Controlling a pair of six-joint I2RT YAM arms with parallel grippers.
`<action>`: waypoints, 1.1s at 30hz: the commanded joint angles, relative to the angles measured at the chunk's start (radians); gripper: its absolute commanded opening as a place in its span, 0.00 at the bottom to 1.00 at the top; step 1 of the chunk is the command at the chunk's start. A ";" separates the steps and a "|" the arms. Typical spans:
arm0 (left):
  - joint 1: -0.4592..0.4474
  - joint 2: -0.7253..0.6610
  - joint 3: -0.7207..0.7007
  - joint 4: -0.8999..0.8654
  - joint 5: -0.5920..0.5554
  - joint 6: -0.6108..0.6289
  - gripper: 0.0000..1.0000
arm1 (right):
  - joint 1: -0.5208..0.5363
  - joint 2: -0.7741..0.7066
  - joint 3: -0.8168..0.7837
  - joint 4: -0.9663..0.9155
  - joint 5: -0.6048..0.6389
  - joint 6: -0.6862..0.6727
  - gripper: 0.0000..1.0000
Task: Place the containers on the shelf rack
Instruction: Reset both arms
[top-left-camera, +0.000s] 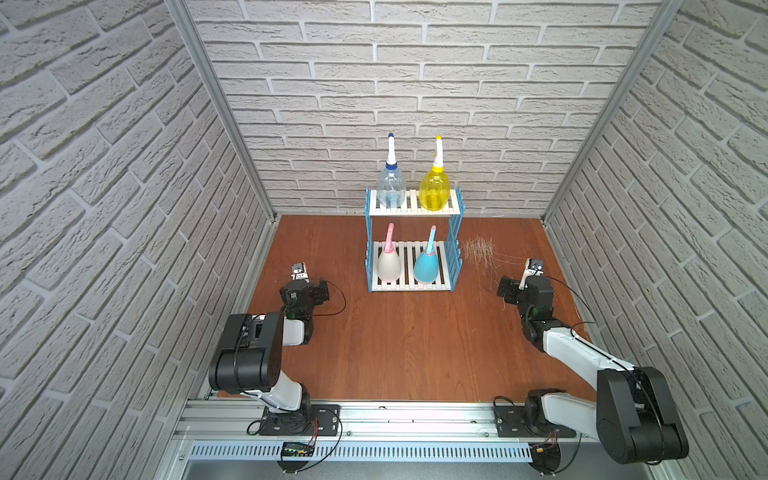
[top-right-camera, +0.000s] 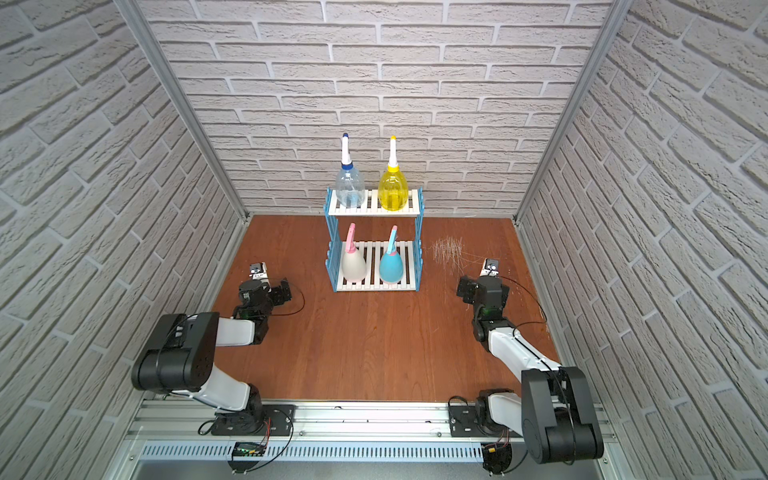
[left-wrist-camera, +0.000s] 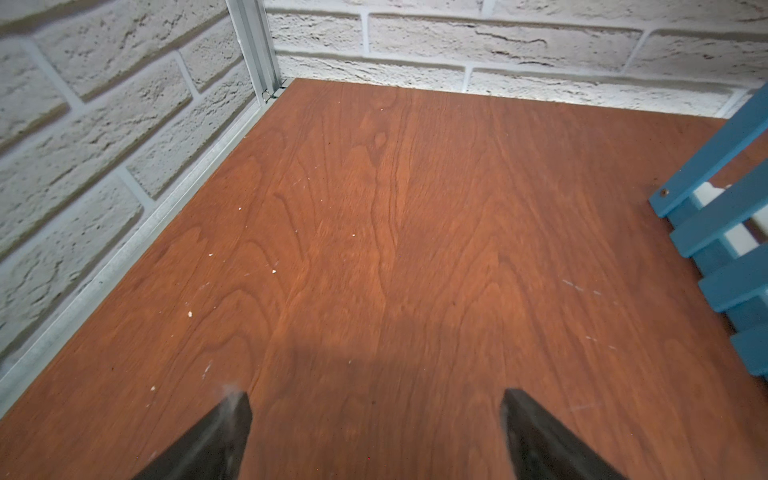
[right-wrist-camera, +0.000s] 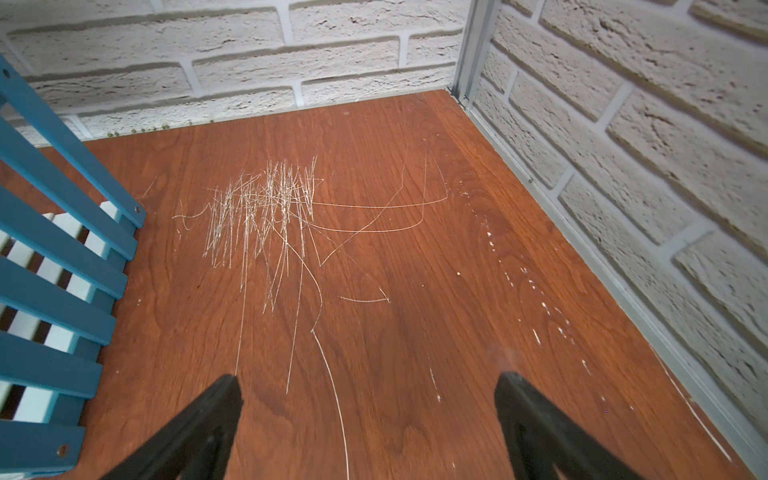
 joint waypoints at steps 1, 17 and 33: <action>0.004 -0.005 0.011 0.047 0.017 0.009 0.98 | -0.014 0.062 -0.048 0.220 -0.095 -0.083 0.99; 0.003 -0.006 0.014 0.042 0.021 0.011 0.98 | -0.065 0.305 0.017 0.338 -0.272 -0.090 0.99; 0.005 -0.006 0.013 0.041 0.025 0.010 0.98 | -0.060 0.299 0.010 0.344 -0.266 -0.093 0.99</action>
